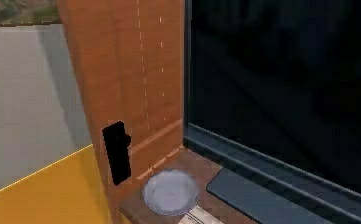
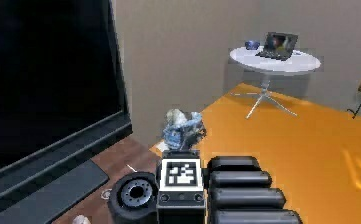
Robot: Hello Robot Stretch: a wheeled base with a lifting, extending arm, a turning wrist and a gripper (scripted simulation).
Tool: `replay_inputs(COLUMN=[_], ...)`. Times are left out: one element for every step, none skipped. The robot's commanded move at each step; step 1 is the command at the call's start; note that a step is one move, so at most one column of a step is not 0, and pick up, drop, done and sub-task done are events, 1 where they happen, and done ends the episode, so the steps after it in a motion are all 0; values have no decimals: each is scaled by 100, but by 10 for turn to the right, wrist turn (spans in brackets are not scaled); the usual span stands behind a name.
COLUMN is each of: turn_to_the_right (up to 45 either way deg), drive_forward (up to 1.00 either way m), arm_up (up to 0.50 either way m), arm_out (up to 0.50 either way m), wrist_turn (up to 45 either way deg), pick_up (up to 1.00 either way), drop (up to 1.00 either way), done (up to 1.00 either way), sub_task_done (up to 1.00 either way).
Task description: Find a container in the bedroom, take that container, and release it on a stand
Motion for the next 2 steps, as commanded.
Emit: replay_inputs(turn_to_the_right=[360,-450], drive_forward=[0,0], arm_up=[0,0], arm_out=[0,0], wrist_turn=[0,0], pick_up=[0,0], drop=[0,0], done=[0,0], sub_task_done=[0,0])
